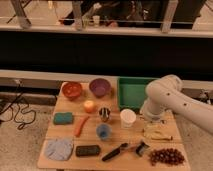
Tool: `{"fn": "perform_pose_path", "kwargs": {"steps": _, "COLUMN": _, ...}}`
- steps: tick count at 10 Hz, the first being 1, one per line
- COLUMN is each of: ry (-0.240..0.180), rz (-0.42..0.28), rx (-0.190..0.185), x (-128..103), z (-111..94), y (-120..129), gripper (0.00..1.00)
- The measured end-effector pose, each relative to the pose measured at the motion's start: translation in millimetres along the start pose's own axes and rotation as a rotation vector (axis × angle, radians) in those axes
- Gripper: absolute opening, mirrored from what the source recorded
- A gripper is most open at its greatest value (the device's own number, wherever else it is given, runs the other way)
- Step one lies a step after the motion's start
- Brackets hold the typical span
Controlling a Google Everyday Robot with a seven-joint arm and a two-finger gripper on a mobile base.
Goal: Place apple in metal cup
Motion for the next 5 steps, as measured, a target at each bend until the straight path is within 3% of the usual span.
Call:
{"fn": "perform_pose_path", "kwargs": {"steps": 2, "ry": -0.068, "rz": -0.004, "rx": -0.045, "x": -24, "z": 6, "y": -7, "gripper": 0.8}}
{"fn": "perform_pose_path", "kwargs": {"steps": 5, "ry": -0.122, "rz": -0.032, "rx": -0.056, "x": -58, "z": 5, "y": -17, "gripper": 0.8}}
